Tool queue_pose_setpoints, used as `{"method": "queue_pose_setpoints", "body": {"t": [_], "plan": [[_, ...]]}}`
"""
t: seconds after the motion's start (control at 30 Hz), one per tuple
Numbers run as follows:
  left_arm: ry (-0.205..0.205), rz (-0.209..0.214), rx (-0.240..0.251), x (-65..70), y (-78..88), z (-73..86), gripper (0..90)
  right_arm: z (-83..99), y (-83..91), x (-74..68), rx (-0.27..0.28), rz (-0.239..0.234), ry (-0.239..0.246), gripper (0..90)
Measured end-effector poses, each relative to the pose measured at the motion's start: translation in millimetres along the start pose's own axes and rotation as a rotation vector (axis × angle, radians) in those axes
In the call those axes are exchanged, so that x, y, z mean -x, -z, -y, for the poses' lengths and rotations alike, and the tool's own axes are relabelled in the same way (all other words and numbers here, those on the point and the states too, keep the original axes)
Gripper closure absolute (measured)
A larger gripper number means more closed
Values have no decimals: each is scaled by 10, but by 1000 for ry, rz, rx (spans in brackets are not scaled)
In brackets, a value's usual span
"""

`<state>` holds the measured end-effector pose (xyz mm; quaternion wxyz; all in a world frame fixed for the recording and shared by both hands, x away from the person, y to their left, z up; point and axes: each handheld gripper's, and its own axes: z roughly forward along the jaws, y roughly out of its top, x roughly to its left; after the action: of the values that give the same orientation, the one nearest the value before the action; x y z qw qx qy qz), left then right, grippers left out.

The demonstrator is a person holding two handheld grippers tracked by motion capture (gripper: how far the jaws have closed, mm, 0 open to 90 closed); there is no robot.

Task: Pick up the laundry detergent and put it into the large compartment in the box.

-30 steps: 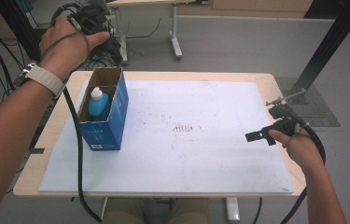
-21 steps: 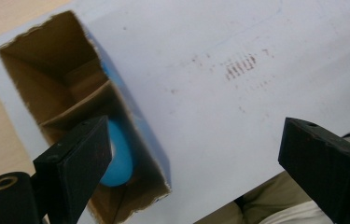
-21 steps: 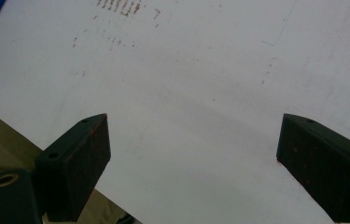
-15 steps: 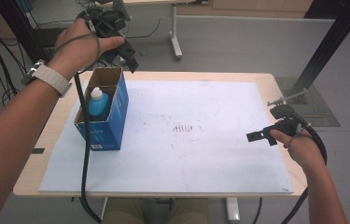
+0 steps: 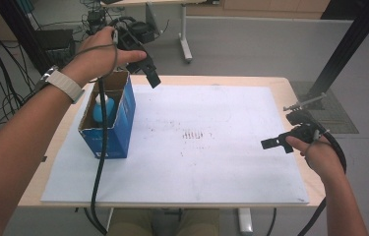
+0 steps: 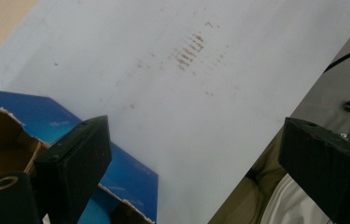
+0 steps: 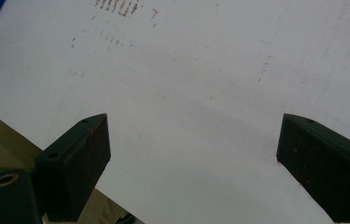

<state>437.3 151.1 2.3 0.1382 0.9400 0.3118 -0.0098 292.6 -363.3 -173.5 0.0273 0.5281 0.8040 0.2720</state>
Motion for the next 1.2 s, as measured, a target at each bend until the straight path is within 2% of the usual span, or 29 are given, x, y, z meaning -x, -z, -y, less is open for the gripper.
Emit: {"method": "queue_pose_setpoints", "body": {"t": [0.03, 0.13, 0.23, 0.63, 0.77, 0.97, 1.0, 1.03, 1.1, 1.2], "plan": [[0, 0, 0, 0, 0, 0, 102, 0, 0, 2, 0, 0, -1, 98], [-51, 12, -11, 6, -80, -42, 104, -2, -3, 5, -1, 0, -3, 98], [-85, 15, -23, 18, -145, -70, 104, -4, -3, -5, -5, 5, -13, 98], [-182, 31, -44, 37, -345, -134, 103, 1, -43, 21, -5, -4, -12, 98], [-234, 36, -76, 72, -472, -198, 103, -6, -55, 19, -7, -3, -16, 98], [-268, 37, -90, 113, -567, -230, 104, -19, -62, 20, -11, -1, -17, 98], [-291, 35, -96, 147, -591, -244, 104, -19, -63, 24, -10, 0, -16, 98], [-291, 35, -96, 147, -591, -244, 105, -19, -63, 24, -10, 0, -16, 98], [-316, 34, -106, 181, -619, -265, 106, -26, -69, 31, -11, -2, -21, 98], [-325, 43, -117, 187, -654, -284, 106, -33, -76, 37, -12, -4, -16, 98]]}}
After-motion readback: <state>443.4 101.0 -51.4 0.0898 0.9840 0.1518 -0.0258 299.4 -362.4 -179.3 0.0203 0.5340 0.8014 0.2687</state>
